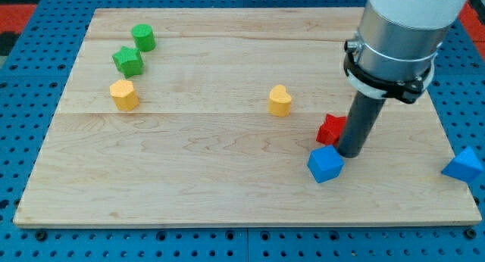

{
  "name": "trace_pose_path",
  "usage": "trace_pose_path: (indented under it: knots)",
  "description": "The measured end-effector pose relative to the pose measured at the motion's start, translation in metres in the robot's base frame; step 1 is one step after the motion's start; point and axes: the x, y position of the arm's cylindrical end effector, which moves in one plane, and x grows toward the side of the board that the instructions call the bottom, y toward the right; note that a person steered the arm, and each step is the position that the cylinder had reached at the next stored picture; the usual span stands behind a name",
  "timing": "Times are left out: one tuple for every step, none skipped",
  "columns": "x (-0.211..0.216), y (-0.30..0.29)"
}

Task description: Drag blue cube towards right side of the board

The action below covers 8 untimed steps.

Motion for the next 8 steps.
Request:
trace_pose_path:
  knots:
    - [0.008, 0.016]
    - [0.056, 0.024]
    - [0.089, 0.024]
    - [0.096, 0.014]
    - [0.096, 0.004]
    - [0.096, 0.004]
    - [0.096, -0.002]
    - [0.097, -0.038]
